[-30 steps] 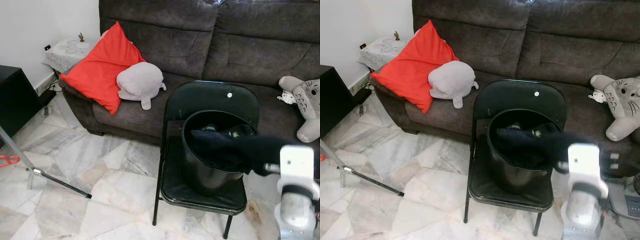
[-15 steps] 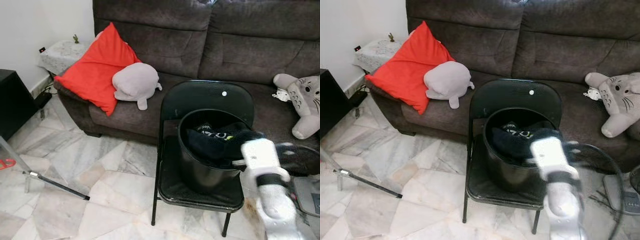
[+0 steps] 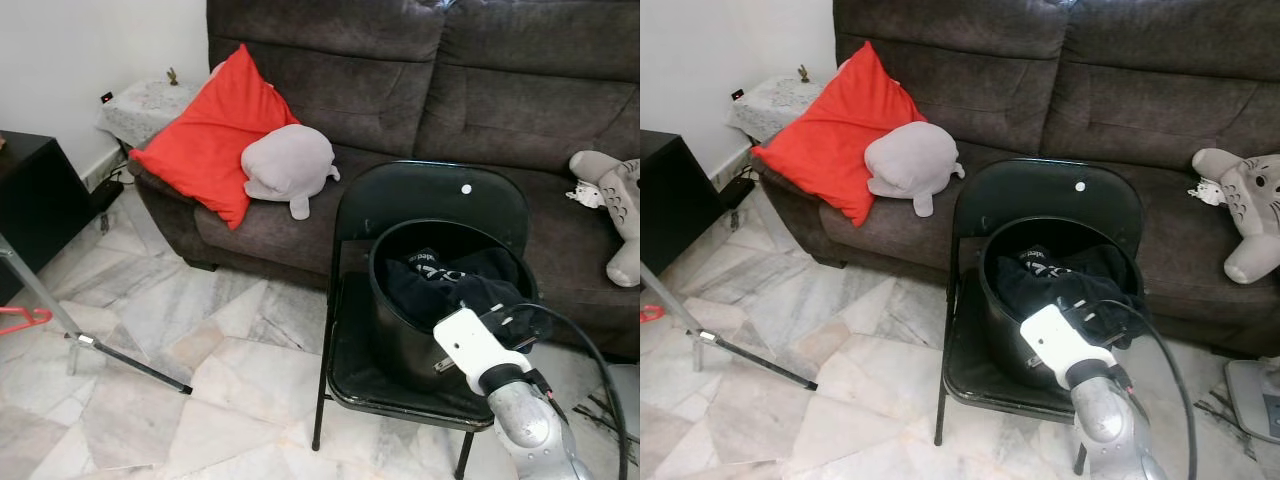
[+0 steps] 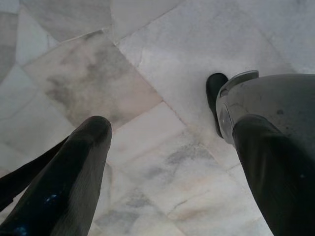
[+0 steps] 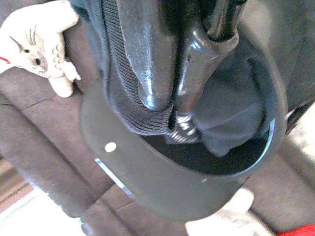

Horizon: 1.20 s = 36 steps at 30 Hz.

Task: Hang hanger

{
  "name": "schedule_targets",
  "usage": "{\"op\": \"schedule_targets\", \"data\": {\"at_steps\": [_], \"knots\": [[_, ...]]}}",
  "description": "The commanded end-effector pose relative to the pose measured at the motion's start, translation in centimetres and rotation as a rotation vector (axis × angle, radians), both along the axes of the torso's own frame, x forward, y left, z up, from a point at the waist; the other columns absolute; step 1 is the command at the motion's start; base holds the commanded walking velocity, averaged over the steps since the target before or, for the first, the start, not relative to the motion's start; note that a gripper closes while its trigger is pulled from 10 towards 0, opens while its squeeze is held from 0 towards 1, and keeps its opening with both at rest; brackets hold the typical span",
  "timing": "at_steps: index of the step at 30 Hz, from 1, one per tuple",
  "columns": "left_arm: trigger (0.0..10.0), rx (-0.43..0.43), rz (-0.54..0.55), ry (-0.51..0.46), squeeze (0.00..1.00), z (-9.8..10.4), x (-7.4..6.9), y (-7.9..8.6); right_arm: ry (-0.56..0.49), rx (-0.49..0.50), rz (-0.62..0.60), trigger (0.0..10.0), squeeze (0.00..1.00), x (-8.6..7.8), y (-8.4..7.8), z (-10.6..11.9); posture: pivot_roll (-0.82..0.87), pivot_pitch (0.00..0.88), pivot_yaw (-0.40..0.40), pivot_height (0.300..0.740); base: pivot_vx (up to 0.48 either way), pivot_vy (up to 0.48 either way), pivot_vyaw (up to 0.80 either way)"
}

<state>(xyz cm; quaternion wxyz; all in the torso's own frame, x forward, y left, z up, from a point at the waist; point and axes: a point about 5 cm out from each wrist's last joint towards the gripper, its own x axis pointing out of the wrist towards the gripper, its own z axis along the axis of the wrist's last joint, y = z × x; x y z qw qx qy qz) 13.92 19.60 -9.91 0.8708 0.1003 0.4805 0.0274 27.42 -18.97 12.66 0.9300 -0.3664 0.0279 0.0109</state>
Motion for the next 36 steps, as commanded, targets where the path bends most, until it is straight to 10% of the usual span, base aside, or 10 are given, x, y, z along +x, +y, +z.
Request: {"op": "schedule_targets", "data": {"at_steps": [1,2,7,8,10,18,30,31,33,36], "knots": [[10.0,-0.110,-0.084,0.051,0.00,-0.7,-0.6,-4.9,-0.074,0.062,-0.037,2.1,0.00,-0.5,-0.1,1.1,-0.10,0.110,0.005,0.740,0.000,0.000,0.00],[10.0,-0.111,-0.087,0.050,0.00,-0.7,-0.5,-5.2,-0.082,0.075,-0.063,7.7,0.00,-0.7,-0.3,1.0,-0.10,0.110,0.005,0.740,0.000,0.000,0.00],[10.0,-0.107,-0.088,0.041,0.00,-0.4,0.3,-5.0,-0.093,0.115,-0.119,10.0,0.00,-1.7,-0.7,0.8,-0.11,0.115,0.006,0.740,0.000,0.000,0.00],[10.0,-0.102,-0.087,0.038,0.00,-0.3,0.7,-4.7,-0.093,0.118,-0.125,10.0,0.79,-2.1,-0.8,0.7,-0.11,0.116,0.007,0.740,0.000,0.000,0.00],[10.0,-0.101,-0.089,0.039,0.00,-0.2,0.9,-4.8,-0.108,0.123,-0.139,10.0,1.00,-2.5,-0.9,0.7,-0.11,0.119,0.008,0.740,0.000,0.000,0.00],[10.0,-0.111,-0.100,0.038,0.00,0.0,1.6,-6.4,-0.125,0.128,-0.210,10.0,1.00,-3.4,-1.6,0.8,-0.11,0.123,0.008,0.740,0.000,0.000,0.00],[10.0,-0.069,-0.069,0.044,0.00,0.1,1.3,-1.4,-0.093,0.049,-0.231,10.0,1.00,-4.5,-1.7,0.0,-0.11,0.127,0.011,0.740,0.000,0.000,0.00],[10.0,-0.059,-0.042,0.021,0.00,0.3,1.3,-0.2,-0.107,0.045,-0.216,10.0,0.53,-4.5,-1.5,0.2,-0.12,0.126,0.011,0.740,0.000,0.000,0.00],[10.0,-0.054,0.025,-0.025,0.00,0.7,1.0,2.0,-0.129,0.043,-0.192,10.0,0.09,-4.6,-1.2,0.5,-0.12,0.130,0.008,0.740,0.000,0.000,0.00],[10.0,-0.065,0.075,-0.142,0.00,1.7,1.1,4.6,-0.149,0.064,-0.185,10.0,0.00,-4.6,-1.0,0.7,-0.11,0.129,0.006,0.740,0.000,0.000,0.00]]}}
